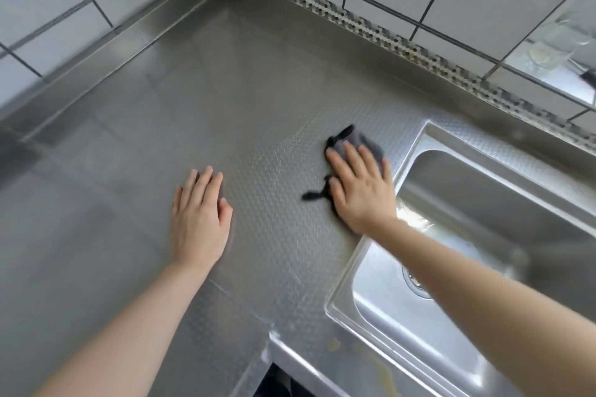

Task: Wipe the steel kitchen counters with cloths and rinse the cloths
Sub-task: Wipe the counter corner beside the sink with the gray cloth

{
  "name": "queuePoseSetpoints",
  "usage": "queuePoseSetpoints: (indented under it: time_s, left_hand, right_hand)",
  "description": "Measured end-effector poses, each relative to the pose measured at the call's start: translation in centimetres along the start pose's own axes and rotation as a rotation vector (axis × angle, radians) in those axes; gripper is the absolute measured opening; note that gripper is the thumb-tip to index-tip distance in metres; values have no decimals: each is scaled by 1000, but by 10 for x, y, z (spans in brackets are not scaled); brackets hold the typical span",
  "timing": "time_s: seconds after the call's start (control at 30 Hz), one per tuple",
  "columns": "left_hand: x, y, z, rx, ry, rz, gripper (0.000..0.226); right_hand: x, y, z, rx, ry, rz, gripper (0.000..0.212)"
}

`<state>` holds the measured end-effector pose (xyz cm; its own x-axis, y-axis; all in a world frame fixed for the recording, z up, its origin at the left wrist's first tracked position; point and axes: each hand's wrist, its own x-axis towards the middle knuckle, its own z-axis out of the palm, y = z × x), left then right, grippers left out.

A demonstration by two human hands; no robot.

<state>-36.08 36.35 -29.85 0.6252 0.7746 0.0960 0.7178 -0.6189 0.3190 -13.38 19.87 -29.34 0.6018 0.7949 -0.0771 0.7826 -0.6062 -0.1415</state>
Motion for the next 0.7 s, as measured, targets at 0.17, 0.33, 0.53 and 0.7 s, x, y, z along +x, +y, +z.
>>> queuePoseSetpoints:
  time_s: [0.17, 0.33, 0.53, 0.7]
  left_hand:
    - [-32, -13, -4, 9, 5, 7, 46]
    - [-56, -17, -11, 31, -61, 7, 52]
    - [-57, -16, -10, 83, -79, 21, 55]
    - [-57, -19, -7, 75, -60, 31, 56]
  right_hand:
    - [15, -29, 7, 27, 12, 182, 55]
    - [-100, -103, 27, 34, 7, -191, 53]
    - [-130, -81, 25, -40, -11, -226, 53]
    - [-92, -123, 29, 47, 29, 219, 56]
